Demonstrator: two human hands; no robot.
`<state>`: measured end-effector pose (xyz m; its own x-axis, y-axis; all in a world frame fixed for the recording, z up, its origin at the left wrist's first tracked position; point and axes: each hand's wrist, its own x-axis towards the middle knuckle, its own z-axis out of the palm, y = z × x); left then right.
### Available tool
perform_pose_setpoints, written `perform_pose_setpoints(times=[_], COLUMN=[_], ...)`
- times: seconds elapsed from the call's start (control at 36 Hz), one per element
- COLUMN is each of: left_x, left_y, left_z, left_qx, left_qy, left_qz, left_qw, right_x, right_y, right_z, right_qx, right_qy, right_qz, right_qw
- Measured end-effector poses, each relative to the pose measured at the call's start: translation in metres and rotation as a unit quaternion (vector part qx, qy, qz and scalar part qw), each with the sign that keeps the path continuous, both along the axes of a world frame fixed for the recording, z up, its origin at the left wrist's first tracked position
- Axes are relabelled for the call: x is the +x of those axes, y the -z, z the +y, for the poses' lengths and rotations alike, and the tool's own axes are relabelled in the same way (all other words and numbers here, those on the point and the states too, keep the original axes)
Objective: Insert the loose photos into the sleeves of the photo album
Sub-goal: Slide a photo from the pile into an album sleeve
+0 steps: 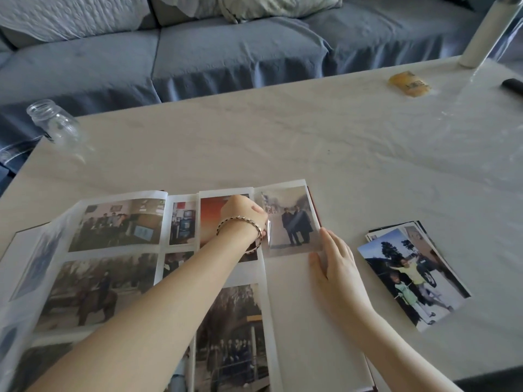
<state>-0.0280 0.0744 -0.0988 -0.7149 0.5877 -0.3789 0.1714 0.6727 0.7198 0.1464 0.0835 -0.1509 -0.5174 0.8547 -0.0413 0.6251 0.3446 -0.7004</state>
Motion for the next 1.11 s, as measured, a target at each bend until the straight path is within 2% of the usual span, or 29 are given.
perform_pose_setpoints(times=[0.11, 0.19, 0.25, 0.53, 0.67, 0.78, 0.97, 1.11], left_x=[0.007, 0.011, 0.012, 0.016, 0.019, 0.016, 0.007, 0.01], left_y=[-0.002, -0.006, -0.007, 0.005, 0.011, 0.01, 0.003, 0.009], left_z=[-0.001, -0.003, -0.002, -0.007, -0.007, -0.006, 0.0, -0.001], left_qx=[0.002, -0.055, -0.058, 0.062, 0.102, 0.08, 0.047, 0.063], left_qy=[0.024, 0.081, 0.084, -0.023, -0.066, -0.026, 0.021, 0.034], left_qz=[-0.046, -0.024, -0.012, -0.034, -0.082, -0.056, -0.064, -0.041], left_qw=[0.999, 0.995, 0.995, 0.997, 0.989, 0.995, 0.997, 0.997], right_x=[-0.001, -0.001, -0.001, 0.0, 0.001, 0.001, 0.0, 0.0], right_y=[-0.001, -0.001, -0.001, -0.001, 0.001, 0.002, 0.002, 0.003], right_z=[0.0, 0.0, 0.0, 0.0, 0.001, 0.0, 0.0, 0.0], right_qx=[0.005, 0.008, 0.011, 0.004, 0.0, -0.009, 0.005, 0.013], right_qy=[0.006, 0.006, 0.006, 0.013, 0.018, 0.024, 0.028, 0.024], right_qz=[0.001, 0.002, 0.003, 0.022, 0.031, 0.047, 0.051, 0.04], right_qw=[1.0, 1.0, 1.0, 1.0, 0.999, 0.999, 0.998, 0.999])
